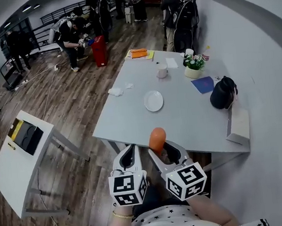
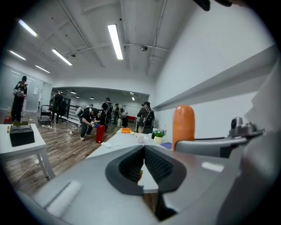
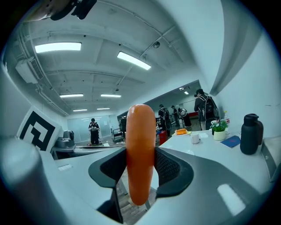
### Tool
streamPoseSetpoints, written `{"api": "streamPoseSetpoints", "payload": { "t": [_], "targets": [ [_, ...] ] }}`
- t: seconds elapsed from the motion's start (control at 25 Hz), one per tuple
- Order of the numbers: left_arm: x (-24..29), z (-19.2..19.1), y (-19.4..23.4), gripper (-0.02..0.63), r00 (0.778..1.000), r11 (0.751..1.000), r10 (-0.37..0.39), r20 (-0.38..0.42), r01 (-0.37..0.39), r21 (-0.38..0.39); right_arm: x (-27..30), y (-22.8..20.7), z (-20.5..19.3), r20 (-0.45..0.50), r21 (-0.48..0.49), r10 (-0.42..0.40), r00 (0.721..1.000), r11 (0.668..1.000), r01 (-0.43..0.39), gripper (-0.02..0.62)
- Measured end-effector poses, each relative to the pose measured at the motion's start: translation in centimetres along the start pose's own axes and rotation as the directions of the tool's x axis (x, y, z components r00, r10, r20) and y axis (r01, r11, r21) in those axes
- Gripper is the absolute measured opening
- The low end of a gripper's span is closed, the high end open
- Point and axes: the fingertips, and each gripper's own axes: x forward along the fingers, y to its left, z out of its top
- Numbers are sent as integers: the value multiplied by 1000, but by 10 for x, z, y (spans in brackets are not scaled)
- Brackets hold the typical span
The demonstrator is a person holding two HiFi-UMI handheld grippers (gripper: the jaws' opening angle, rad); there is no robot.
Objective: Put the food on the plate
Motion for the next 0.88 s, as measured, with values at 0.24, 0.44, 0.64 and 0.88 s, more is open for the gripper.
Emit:
{"api": "streamPoseSetpoints", "payload": {
  "t": [0.24, 0.44, 0.64, 0.88],
  "targets": [
    [69, 4, -6, 8, 998, 999, -51, -25, 51, 17, 36, -63, 0, -22, 39, -75, 997, 996, 76, 195],
    [142, 8, 1, 8, 997, 997, -76, -29, 76, 10, 85, -124, 2, -51, 59, -116, 992, 991, 119, 195],
    [211, 7, 20, 8, 995, 997, -83, -57, 83, 2, 149, -179, -1, -124, 68, -136, 983, 987, 145, 195],
    [279, 8, 45, 8, 992, 996, -85, -90, 84, -16, 230, -238, -22, -242, 115, -145, 959, 977, 177, 195]
  ]
}}
